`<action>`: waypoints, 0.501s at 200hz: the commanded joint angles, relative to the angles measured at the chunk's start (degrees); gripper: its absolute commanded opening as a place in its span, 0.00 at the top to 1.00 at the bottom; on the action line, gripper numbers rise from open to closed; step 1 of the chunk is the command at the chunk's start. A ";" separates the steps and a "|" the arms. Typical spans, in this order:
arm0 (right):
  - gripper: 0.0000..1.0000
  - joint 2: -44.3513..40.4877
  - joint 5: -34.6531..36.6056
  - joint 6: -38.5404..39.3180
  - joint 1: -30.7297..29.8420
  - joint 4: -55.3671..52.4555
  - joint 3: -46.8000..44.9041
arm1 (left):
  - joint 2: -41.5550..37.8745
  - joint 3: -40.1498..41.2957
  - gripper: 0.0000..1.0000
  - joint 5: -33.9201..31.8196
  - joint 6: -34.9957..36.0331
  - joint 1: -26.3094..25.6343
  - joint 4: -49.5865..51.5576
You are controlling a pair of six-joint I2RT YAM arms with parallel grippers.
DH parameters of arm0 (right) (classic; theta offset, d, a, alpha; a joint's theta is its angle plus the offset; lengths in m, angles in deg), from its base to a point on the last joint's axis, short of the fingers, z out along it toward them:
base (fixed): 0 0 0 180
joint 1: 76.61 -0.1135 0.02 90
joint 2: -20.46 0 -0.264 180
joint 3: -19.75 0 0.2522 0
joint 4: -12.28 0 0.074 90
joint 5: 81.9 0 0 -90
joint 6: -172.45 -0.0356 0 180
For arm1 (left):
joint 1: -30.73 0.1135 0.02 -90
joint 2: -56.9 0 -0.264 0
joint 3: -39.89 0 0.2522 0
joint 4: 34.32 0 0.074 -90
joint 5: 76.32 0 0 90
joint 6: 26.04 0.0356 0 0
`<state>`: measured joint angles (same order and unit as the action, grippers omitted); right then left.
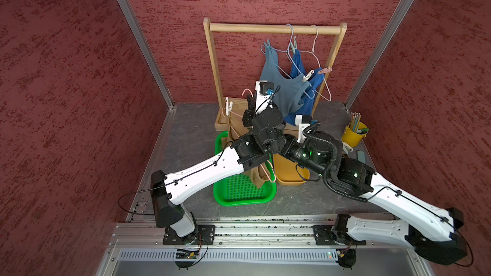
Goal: Remove the clothespins securing tank tops to the hanger
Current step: Remove the clothespin from the hanger.
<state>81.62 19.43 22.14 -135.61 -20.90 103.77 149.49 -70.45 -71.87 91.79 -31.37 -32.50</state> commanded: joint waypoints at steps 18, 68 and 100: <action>0.84 -0.98 -2.19 0.28 -1.05 1.60 -3.11 | 0.92 -0.21 1.00 -2.03 9.18 0.49 -10.97; 0.85 -3.45 -3.05 3.31 0.03 5.38 -1.90 | -2.62 5.29 1.00 -2.62 9.74 0.46 -12.56; 0.84 -2.84 -2.60 4.15 0.26 2.75 0.90 | -3.98 7.85 1.00 -3.52 10.00 -0.03 -14.12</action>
<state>79.28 17.25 25.31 -135.65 -18.98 101.52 148.16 -63.94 -74.21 100.38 -31.00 -43.08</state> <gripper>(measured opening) 0.158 0.059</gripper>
